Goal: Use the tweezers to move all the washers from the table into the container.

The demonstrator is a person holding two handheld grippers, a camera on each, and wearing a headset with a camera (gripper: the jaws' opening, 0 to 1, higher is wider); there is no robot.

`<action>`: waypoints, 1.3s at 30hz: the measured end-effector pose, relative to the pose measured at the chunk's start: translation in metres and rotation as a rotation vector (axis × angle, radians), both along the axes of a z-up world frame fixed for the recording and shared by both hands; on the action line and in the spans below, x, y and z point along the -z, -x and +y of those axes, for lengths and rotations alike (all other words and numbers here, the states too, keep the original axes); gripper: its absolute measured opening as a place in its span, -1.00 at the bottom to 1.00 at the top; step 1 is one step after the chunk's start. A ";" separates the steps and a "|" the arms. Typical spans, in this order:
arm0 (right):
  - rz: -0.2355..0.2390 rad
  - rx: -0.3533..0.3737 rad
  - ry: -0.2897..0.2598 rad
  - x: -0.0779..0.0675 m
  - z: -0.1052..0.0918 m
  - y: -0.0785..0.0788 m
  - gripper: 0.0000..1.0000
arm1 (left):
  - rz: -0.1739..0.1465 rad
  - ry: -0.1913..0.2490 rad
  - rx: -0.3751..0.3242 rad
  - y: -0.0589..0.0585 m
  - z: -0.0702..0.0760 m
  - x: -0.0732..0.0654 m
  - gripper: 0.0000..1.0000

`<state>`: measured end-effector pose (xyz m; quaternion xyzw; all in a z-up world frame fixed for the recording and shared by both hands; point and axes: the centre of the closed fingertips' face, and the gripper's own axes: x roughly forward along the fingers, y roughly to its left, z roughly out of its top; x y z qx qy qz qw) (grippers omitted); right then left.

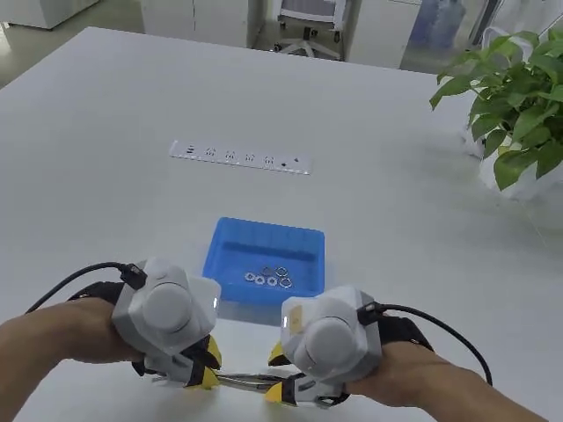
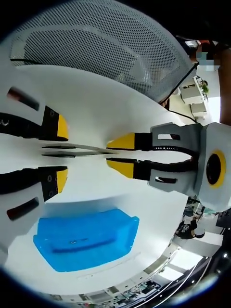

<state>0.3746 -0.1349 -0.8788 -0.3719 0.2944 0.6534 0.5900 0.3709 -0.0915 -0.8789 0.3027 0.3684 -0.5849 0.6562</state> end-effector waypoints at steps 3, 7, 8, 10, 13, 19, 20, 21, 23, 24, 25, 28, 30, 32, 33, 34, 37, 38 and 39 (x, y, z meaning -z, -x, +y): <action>-0.007 0.035 -0.026 -0.008 -0.001 -0.006 -0.49 | 0.013 0.030 -0.040 -0.001 0.000 -0.007 -0.57; -0.012 0.078 -0.059 -0.018 -0.006 -0.012 -0.41 | 0.001 0.069 -0.090 -0.005 0.002 -0.019 -0.45; -0.016 0.096 -0.062 -0.020 -0.009 -0.015 -0.38 | 0.001 0.084 -0.109 -0.006 0.003 -0.024 -0.43; -0.016 0.144 -0.084 -0.025 -0.013 -0.020 -0.34 | -0.014 0.112 -0.133 -0.008 0.004 -0.031 -0.40; -0.029 0.199 -0.116 -0.034 -0.020 -0.029 -0.26 | -0.031 0.133 -0.163 -0.010 0.008 -0.039 -0.34; -0.048 0.310 -0.178 -0.052 -0.038 -0.046 -0.10 | -0.054 0.178 -0.230 -0.013 0.015 -0.051 -0.20; -0.051 0.326 -0.187 -0.054 -0.041 -0.048 -0.04 | -0.058 0.182 -0.235 -0.014 0.016 -0.052 -0.18; -0.054 0.343 -0.204 -0.057 -0.044 -0.050 0.03 | -0.065 0.186 -0.243 -0.014 0.017 -0.054 -0.14; -0.068 0.372 -0.212 -0.060 -0.051 -0.053 0.13 | -0.071 0.197 -0.257 -0.015 0.017 -0.058 -0.06; -0.069 0.380 -0.221 -0.062 -0.053 -0.054 0.14 | -0.073 0.204 -0.265 -0.015 0.017 -0.060 -0.02; -0.072 0.400 -0.233 -0.064 -0.056 -0.055 0.18 | -0.078 0.212 -0.276 -0.016 0.018 -0.063 0.01; -0.075 0.422 -0.248 -0.065 -0.063 -0.054 0.27 | -0.107 0.220 -0.295 -0.019 0.020 -0.069 0.13; -0.078 0.431 -0.263 -0.066 -0.067 -0.051 0.32 | -0.122 0.231 -0.308 -0.021 0.022 -0.074 0.21; -0.070 0.441 -0.272 -0.066 -0.071 -0.049 0.37 | -0.132 0.241 -0.319 -0.022 0.024 -0.077 0.30; -0.067 0.450 -0.278 -0.066 -0.073 -0.048 0.41 | -0.140 0.244 -0.323 -0.021 0.025 -0.079 0.33; -0.067 0.457 -0.279 -0.065 -0.076 -0.047 0.44 | -0.143 0.244 -0.325 -0.021 0.026 -0.080 0.37; -0.061 0.468 -0.301 -0.066 -0.081 -0.044 0.54 | -0.153 0.255 -0.341 -0.021 0.029 -0.084 0.47; -0.060 0.469 -0.308 -0.067 -0.083 -0.042 0.57 | -0.155 0.264 -0.346 -0.020 0.029 -0.087 0.51; -0.060 0.471 -0.315 -0.068 -0.083 -0.041 0.63 | -0.157 0.269 -0.347 -0.019 0.030 -0.088 0.53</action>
